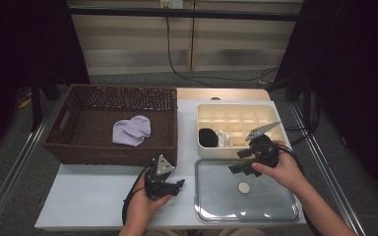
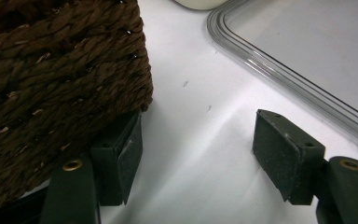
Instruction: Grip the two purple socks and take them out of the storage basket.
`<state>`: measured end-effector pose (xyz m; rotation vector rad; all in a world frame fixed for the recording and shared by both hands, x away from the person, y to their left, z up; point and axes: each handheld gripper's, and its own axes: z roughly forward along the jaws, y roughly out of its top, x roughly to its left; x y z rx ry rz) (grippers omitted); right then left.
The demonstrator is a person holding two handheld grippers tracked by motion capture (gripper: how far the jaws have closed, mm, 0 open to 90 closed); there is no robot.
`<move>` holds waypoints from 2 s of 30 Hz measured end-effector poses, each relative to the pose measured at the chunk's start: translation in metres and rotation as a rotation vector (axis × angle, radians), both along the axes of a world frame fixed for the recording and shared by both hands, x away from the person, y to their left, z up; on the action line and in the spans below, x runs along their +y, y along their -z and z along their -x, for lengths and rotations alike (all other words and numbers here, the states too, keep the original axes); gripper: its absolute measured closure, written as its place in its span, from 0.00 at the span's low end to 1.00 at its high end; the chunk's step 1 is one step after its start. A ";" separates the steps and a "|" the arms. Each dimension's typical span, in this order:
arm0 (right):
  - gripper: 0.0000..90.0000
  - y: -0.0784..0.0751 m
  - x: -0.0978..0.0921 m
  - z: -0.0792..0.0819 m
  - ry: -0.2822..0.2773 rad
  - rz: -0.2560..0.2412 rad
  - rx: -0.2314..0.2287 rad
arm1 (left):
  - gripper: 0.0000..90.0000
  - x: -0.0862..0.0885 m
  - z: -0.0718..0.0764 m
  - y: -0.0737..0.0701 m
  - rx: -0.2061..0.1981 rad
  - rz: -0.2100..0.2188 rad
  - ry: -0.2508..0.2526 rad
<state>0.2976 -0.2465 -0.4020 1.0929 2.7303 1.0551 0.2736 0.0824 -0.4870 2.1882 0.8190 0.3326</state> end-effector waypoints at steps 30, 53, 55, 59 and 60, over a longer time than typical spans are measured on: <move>0.20 0.071 0.011 0.035 -0.049 0.014 -0.122 | 0.33 -0.001 0.000 0.000 0.002 -0.007 0.017; 0.18 0.082 0.012 0.047 -0.032 0.008 -0.252 | 0.28 -0.001 0.000 0.000 0.006 -0.006 0.028; 0.18 0.082 0.012 0.047 -0.031 0.007 -0.251 | 0.28 -0.001 0.000 0.000 0.008 -0.005 0.029; 0.18 0.082 0.012 0.047 -0.031 0.007 -0.255 | 0.28 -0.001 0.000 0.000 0.009 -0.004 0.031; 0.18 0.082 0.012 0.047 -0.032 0.007 -0.255 | 0.28 -0.002 0.000 0.000 0.010 -0.004 0.032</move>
